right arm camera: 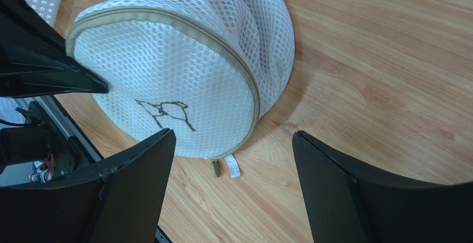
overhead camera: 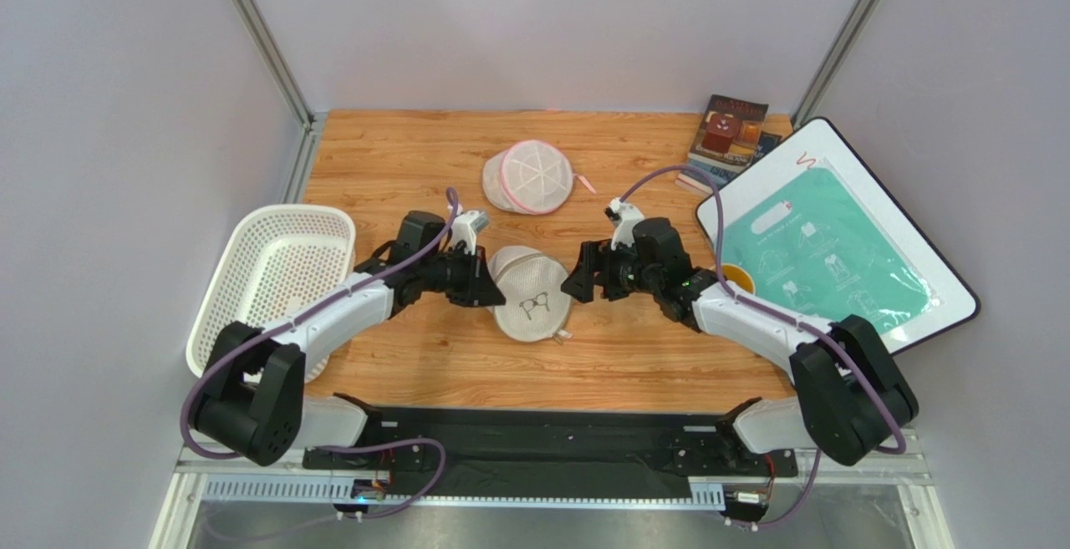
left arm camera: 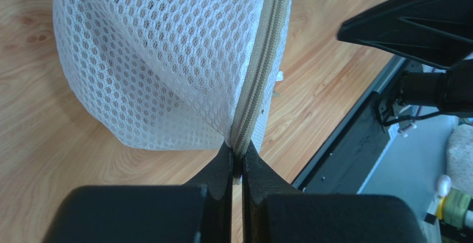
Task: Unzip the laundry bag and remove the bra
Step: Pick up the laundry bag at the center of the board.
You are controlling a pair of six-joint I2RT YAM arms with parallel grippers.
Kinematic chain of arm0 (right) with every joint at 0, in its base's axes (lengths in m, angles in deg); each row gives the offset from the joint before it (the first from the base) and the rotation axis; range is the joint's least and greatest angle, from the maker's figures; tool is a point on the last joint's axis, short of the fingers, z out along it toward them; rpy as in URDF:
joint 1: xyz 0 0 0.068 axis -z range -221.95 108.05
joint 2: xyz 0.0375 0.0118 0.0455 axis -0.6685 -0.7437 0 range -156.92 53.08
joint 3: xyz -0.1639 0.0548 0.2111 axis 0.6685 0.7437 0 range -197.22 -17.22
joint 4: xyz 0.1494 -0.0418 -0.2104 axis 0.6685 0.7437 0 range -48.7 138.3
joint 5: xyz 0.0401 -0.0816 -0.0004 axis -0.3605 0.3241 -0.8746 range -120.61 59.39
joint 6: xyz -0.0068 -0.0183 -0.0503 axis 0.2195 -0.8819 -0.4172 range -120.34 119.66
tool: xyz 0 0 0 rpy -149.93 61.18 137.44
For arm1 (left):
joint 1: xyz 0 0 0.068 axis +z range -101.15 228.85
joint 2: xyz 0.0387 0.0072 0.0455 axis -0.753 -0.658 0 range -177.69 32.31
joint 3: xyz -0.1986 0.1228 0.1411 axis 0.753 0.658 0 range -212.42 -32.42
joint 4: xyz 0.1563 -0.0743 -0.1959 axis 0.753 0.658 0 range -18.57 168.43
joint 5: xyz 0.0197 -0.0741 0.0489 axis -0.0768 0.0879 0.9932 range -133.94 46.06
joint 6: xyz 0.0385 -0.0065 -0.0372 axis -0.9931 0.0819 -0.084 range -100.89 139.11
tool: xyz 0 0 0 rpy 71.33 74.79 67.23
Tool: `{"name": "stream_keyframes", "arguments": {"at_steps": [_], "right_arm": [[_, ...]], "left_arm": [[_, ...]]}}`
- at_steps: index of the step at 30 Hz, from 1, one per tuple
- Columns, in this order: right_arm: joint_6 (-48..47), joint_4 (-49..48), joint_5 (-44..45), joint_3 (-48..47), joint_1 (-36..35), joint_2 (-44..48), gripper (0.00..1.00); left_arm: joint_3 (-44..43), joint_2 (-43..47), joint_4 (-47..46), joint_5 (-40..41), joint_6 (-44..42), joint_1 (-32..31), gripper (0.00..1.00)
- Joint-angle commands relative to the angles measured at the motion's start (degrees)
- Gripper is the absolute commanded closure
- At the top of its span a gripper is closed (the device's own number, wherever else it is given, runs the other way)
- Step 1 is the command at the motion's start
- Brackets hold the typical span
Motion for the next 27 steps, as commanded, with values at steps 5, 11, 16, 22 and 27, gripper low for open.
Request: {"name": "stream_keyframes", "arguments": {"at_steps": [5, 11, 16, 22, 27], "right_arm": [[0.2, -13.5, -4.2, 2.9, -0.2, -6.1, 0.17], [0.1, -21.3, -7.7, 5.4, -0.2, -9.4, 0.17], [0.4, -28.0, -12.5, 5.7, -0.2, -12.8, 0.23], [2.8, -33.2, -16.1, 6.1, -0.1, -15.2, 0.52], [2.8, -31.1, -16.0, 7.1, -0.3, -11.4, 0.94]], "left_arm": [[0.8, 3.1, -1.5, -7.0, 3.3, 0.1, 1.0], [1.1, 3.3, -1.5, -8.4, 3.8, 0.2, 1.0], [2.0, 4.4, -2.5, -9.9, 4.6, 0.2, 1.0], [2.5, 6.1, -2.0, -9.2, 4.6, 0.2, 1.0], [1.7, 5.2, 1.3, -5.7, 3.7, 0.2, 0.85]]}}
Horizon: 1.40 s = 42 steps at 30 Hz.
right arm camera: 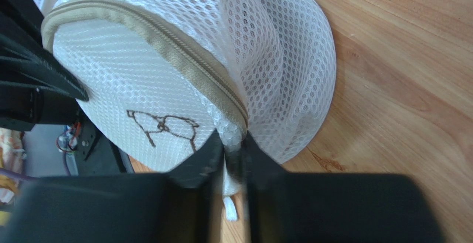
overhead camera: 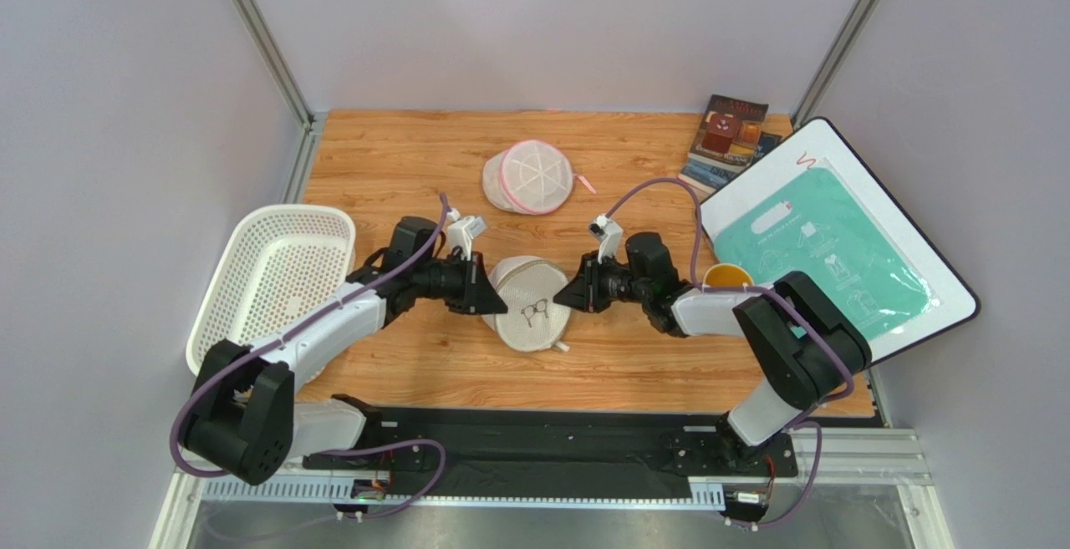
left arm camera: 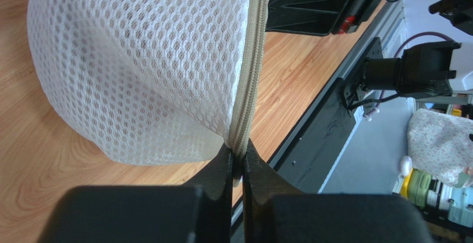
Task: Unzip the laundry bag and remove the bra
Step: Pick up the laundry bag at the center of the board.
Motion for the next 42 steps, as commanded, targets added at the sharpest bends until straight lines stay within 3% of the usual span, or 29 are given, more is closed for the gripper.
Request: {"name": "stream_keyframes", "arguments": {"at_steps": [1, 3, 4, 6, 10, 16, 24, 32, 42], "right_arm": [[0.3, -0.7, -0.2, 1.0, -0.2, 4.4, 1.0], [0.4, 2.9, 1.8, 0.1, -0.2, 6.1, 1.0], [1.2, 7.6, 4.8, -0.6, -0.2, 6.6, 1.0], [2.8, 11.5, 7.3, -2.1, -0.2, 7.5, 1.0], [9.7, 12.5, 10.3, -1.7, -0.2, 9.3, 1.0], [14.1, 12.9, 17.7, 0.1, -0.9, 13.5, 1.0], [19.9, 9.7, 24.1, 4.3, -3.3, 18.1, 1.0], [20.9, 8.4, 23.4, 5.9, -4.2, 19.1, 1.0], [22.0, 7.6, 21.8, 7.3, -4.7, 21.5, 1.0]], "left_arm": [[-1.0, 0.6, 1.8, 3.0, -0.8, 0.0, 0.67], [-0.7, 1.5, 2.9, 4.6, -0.8, 0.1, 0.3], [-0.5, 1.9, 3.3, 6.5, -1.0, 0.0, 0.2], [0.2, 4.0, 4.8, 9.4, -1.4, -0.7, 0.12], [3.1, 9.3, 5.9, 21.1, 1.2, -3.5, 0.12], [13.5, 16.3, -1.9, 24.5, 10.7, -5.8, 0.12], [21.6, 18.5, -19.3, 26.5, 23.3, -9.5, 0.12], [21.9, 9.1, -33.7, 24.8, 29.5, -10.1, 0.1], [18.1, -5.4, -42.9, 22.5, 31.7, -10.2, 0.13]]}}
